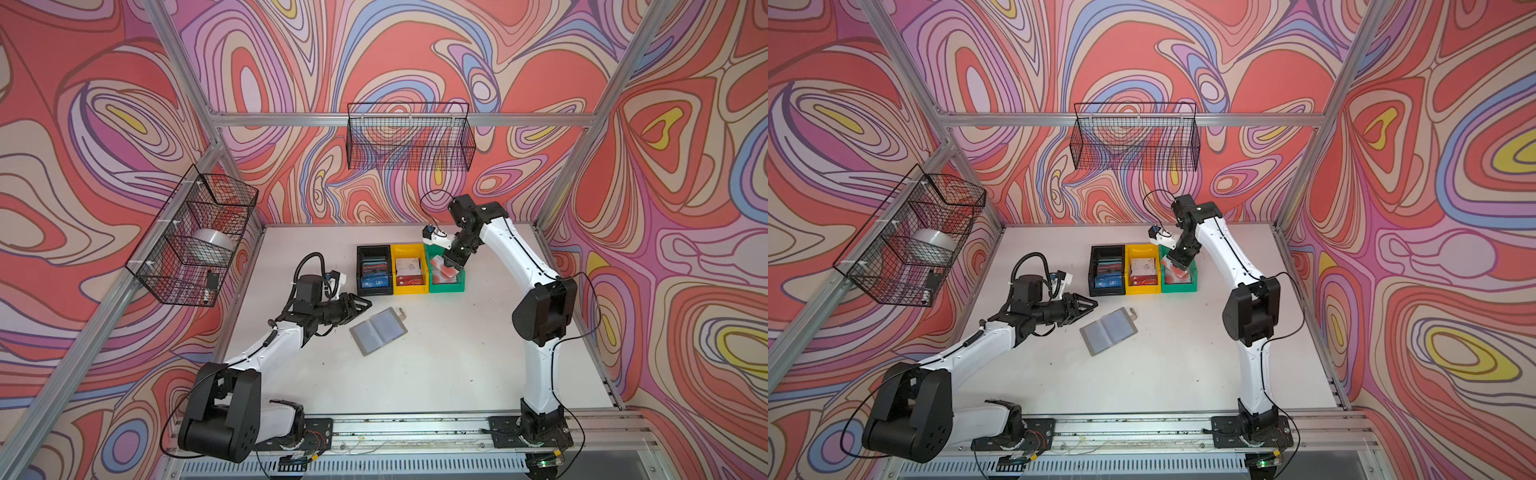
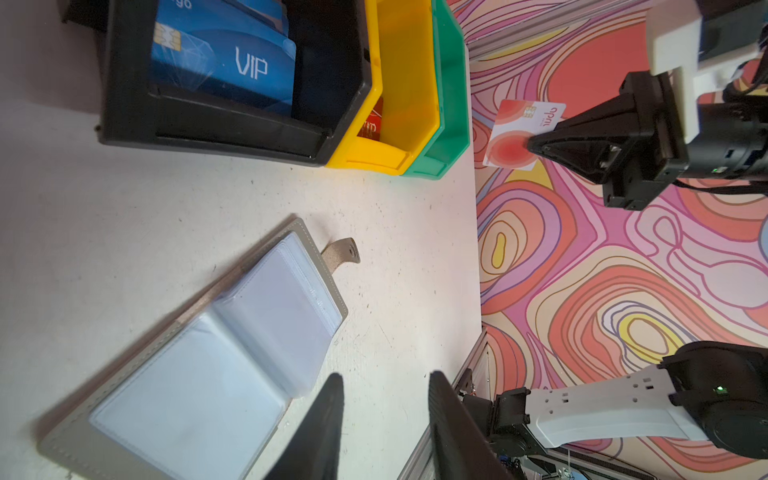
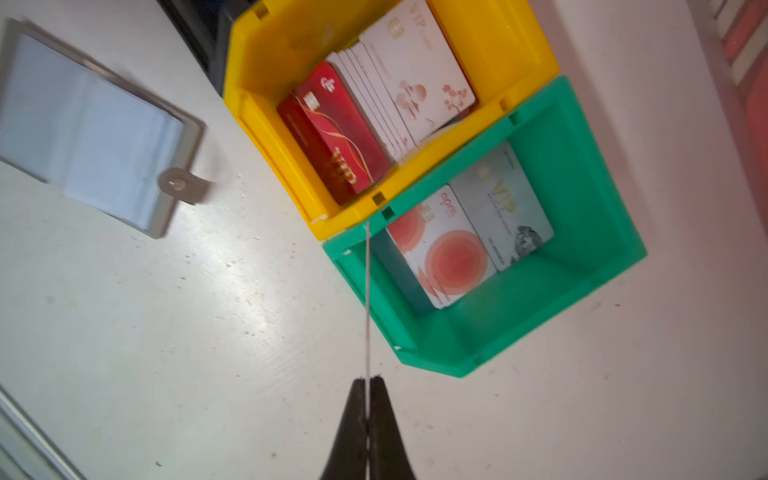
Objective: Take the credit cards out of the card holder
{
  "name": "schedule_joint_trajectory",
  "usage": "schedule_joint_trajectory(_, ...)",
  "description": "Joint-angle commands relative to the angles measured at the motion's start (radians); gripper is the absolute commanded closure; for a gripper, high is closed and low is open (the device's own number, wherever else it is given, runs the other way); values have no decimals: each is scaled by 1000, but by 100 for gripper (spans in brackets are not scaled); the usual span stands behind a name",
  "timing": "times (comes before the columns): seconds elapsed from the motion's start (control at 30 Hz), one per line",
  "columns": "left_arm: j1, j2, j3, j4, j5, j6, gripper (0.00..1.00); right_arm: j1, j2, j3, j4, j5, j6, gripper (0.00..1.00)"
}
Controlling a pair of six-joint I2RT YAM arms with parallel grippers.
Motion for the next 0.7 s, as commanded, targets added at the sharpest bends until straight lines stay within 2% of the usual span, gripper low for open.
schedule_joint_trajectory(0.0, 7, -11, -4, 4, -8, 7, 63, -2, 17, 37, 51, 138, -145, 100)
schedule_joint_trajectory(0.3, 8, -54, -59, 54, -35, -32, 63, -3, 83, 35, 80, 144, -273, 100)
schedule_joint_trajectory(0.5, 10, -41, -53, 31, -30, -20, 62, -3, 101, -31, 136, 140, -310, 100)
schedule_joint_trajectory(0.67, 11, -22, -52, 41, -31, -23, 62, -4, 118, -67, 160, 182, -335, 100)
